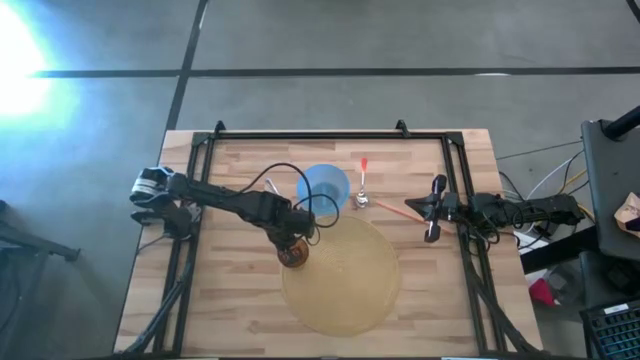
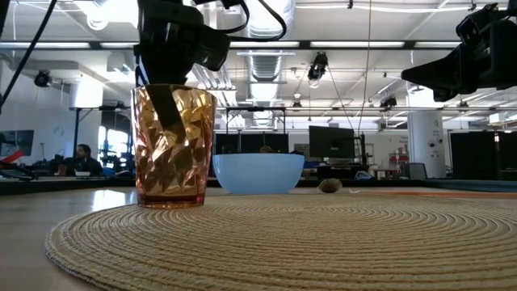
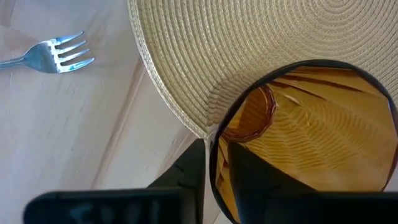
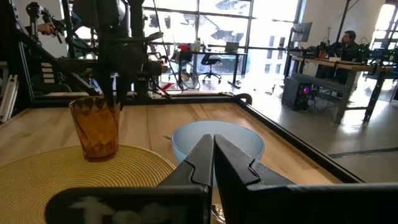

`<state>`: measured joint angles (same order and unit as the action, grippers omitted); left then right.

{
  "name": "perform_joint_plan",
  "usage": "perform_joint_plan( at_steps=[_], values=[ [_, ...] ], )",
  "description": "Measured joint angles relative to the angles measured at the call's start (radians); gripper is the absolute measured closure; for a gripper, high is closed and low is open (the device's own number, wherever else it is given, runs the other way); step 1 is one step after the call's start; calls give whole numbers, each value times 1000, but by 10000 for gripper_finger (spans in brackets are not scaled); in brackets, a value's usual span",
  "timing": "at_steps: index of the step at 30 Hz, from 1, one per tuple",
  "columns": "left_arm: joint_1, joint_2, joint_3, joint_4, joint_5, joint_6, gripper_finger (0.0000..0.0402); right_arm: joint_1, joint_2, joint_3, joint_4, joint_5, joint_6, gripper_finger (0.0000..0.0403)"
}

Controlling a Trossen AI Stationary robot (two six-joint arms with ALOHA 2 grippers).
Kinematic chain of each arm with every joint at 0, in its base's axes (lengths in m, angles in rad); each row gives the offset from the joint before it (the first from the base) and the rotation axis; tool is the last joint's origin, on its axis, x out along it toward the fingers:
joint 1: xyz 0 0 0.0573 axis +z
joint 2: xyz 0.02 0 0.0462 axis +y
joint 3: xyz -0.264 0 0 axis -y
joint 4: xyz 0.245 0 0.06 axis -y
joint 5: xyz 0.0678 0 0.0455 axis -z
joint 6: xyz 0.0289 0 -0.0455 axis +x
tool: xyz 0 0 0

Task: Pick & Place Utensil
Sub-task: Put the orange cup on the brown mat, then put the blue bowl to the right of the orange cup on the brown mat

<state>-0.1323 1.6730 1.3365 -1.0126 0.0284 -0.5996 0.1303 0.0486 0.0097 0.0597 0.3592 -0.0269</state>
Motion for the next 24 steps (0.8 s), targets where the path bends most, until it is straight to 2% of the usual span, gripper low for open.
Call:
perform_joint_plan(
  at_steps=[16,24],
  values=[
    [0,-1,5,0,1,27,244,0,0,0,0,0,0,394],
    [0,-5,62,-2,1,49,232,0,0,0,0,0,0,394]
  ],
)
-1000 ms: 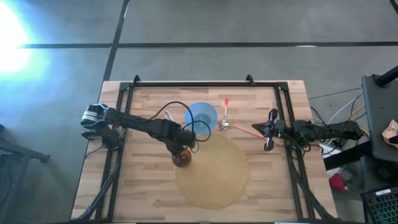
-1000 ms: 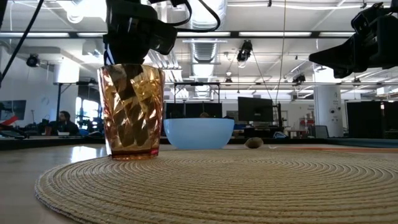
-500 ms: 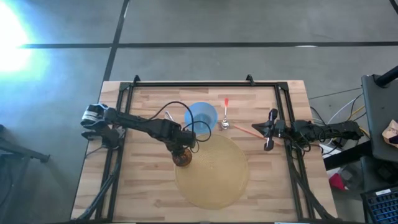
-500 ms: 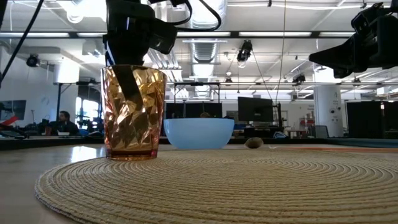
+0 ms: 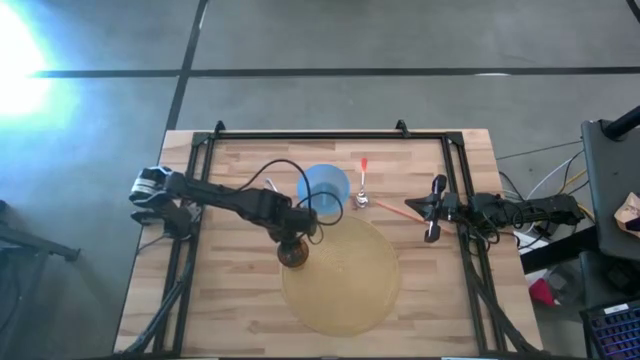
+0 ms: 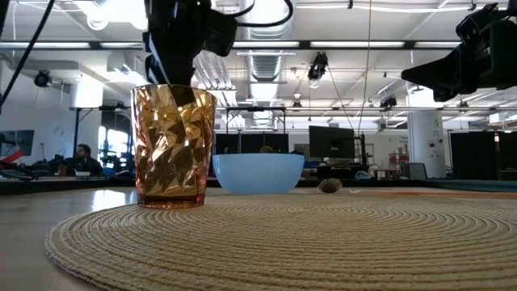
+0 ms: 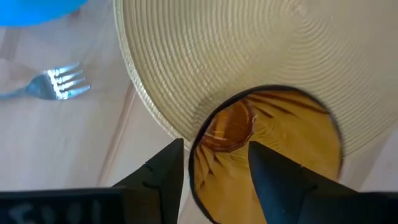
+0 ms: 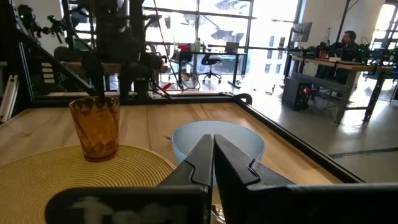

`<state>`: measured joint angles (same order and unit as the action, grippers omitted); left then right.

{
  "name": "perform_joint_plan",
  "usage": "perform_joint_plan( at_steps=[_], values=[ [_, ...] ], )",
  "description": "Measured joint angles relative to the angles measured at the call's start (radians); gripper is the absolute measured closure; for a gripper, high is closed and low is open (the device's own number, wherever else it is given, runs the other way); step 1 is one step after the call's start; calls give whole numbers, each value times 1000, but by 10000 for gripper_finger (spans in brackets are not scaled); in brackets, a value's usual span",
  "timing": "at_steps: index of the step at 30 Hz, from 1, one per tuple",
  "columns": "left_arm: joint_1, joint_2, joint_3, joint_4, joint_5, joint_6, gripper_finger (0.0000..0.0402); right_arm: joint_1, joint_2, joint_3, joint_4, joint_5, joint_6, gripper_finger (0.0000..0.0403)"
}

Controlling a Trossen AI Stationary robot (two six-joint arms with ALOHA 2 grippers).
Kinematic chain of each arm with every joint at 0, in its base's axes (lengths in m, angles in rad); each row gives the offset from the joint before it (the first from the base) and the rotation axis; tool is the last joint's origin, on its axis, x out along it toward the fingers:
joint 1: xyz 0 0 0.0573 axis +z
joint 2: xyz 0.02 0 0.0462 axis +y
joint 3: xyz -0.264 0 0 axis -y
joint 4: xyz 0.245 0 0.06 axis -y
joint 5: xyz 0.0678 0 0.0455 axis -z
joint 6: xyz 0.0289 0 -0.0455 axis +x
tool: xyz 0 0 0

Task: Pick & Place Utensil
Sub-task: Put the blue bowl to the right of the orange cup on the brown mat

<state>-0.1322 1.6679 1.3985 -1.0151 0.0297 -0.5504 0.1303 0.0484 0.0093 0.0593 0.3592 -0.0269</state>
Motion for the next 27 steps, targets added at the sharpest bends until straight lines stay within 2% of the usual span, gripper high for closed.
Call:
perform_joint_plan(
  at_steps=[5,11,16,20,27],
  values=[
    [5,-1,51,-63,0,10,231,0,0,0,0,0,0,394],
    [20,-1,138,-160,-4,96,231,0,0,0,0,0,0,394],
    [27,-3,201,-185,-5,263,233,0,0,0,0,0,0,394],
    [26,-27,203,-183,-5,397,234,0,0,0,0,0,0,394],
    [24,-113,131,-134,-17,438,234,0,0,0,0,0,0,394]
  ],
)
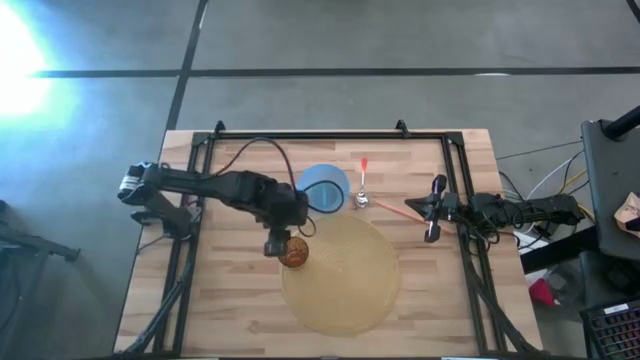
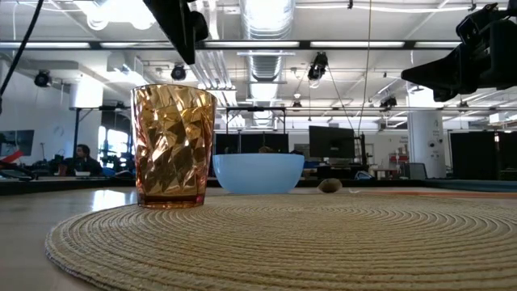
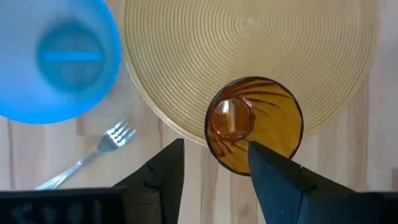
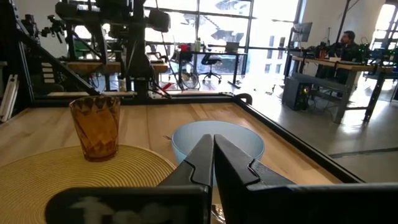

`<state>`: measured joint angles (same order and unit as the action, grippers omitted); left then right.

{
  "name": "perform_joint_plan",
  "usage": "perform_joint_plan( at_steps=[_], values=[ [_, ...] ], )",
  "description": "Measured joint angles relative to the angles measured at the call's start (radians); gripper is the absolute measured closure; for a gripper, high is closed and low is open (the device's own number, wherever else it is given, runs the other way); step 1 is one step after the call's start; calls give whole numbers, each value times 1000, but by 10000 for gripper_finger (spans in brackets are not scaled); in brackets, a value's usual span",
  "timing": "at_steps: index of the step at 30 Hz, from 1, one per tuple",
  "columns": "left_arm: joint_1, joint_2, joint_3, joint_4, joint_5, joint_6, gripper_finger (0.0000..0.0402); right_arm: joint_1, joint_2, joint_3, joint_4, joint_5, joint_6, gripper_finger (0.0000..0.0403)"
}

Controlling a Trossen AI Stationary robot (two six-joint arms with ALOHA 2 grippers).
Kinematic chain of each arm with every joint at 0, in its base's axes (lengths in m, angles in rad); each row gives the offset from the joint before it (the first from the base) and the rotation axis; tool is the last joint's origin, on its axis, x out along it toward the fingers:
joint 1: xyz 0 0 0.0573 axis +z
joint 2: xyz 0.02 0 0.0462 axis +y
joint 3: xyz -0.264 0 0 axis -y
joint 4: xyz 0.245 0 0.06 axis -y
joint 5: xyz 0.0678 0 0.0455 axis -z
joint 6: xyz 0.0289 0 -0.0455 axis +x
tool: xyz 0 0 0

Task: Pick & Place Utensil
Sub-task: Put the blue bowl to the right of the orange cup on the brown mat

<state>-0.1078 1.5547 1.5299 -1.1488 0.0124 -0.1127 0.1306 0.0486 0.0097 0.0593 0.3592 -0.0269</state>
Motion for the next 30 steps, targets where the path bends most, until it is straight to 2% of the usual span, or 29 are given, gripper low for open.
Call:
perform_joint_plan(
  at_steps=[15,21,24,30],
  values=[
    [0,-340,-414,543,-6,38,234,0,0,0,21,0,9,394],
    [0,-436,-591,842,-8,61,234,0,0,0,149,-1,153,394],
    [0,-463,-671,988,-11,63,234,0,0,0,249,-5,126,394],
    [0,-490,-787,1178,-11,85,234,0,1,0,400,-98,-4,394]
  ],
)
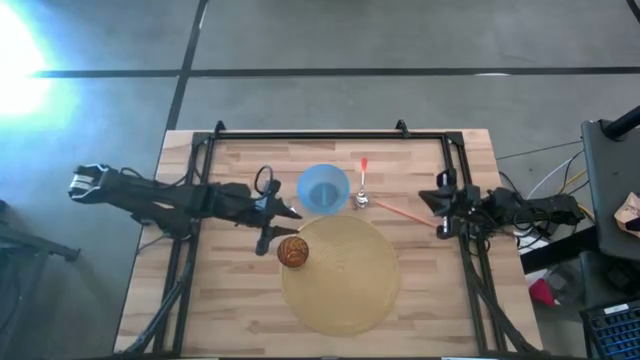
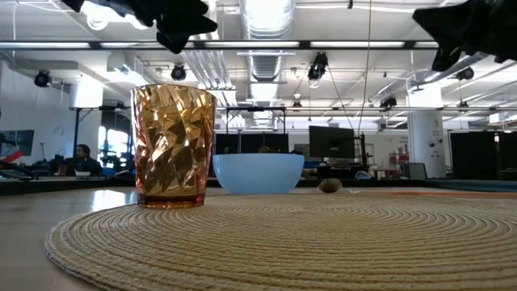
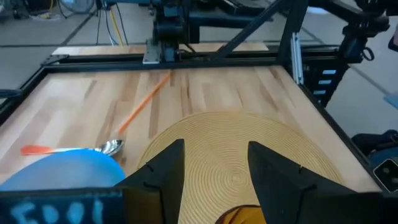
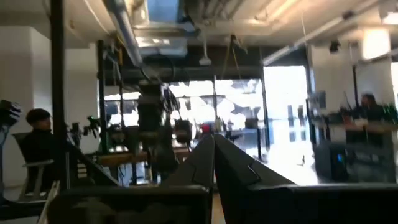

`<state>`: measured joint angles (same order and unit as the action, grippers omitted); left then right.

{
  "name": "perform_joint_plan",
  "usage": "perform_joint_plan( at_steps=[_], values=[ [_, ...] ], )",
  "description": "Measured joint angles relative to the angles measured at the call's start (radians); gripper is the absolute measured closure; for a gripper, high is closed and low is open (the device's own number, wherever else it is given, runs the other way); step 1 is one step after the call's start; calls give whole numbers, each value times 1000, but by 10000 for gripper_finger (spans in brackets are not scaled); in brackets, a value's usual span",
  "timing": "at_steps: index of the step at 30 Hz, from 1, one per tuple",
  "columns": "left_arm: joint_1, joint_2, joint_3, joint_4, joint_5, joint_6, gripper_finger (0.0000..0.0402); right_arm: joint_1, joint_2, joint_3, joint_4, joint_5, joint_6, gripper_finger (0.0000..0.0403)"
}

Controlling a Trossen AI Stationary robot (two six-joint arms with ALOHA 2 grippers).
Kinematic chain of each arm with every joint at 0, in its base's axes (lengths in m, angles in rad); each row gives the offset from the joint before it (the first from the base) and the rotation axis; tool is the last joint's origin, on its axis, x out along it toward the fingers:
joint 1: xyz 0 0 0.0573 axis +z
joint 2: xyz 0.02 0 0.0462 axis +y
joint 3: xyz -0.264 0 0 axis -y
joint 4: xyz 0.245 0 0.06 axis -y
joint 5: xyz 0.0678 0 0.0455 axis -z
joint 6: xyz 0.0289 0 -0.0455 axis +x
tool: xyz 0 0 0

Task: Pick & Place Utensil
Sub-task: Put the blue bowl to the right of the orange cup on the brown mat

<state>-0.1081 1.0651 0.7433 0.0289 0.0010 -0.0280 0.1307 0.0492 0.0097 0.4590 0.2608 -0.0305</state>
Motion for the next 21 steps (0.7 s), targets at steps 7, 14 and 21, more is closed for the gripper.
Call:
perform_joint_plan(
  at_steps=[7,14,21],
  values=[
    [0,-2,-80,97,-3,9,234,-1,10,44,-1,0,-25,351],
    [0,-6,-85,119,-2,4,234,-1,122,257,-304,5,-155,271],
    [-1,-6,-92,111,-2,-19,234,-1,349,505,-603,113,-196,229]
  ],
)
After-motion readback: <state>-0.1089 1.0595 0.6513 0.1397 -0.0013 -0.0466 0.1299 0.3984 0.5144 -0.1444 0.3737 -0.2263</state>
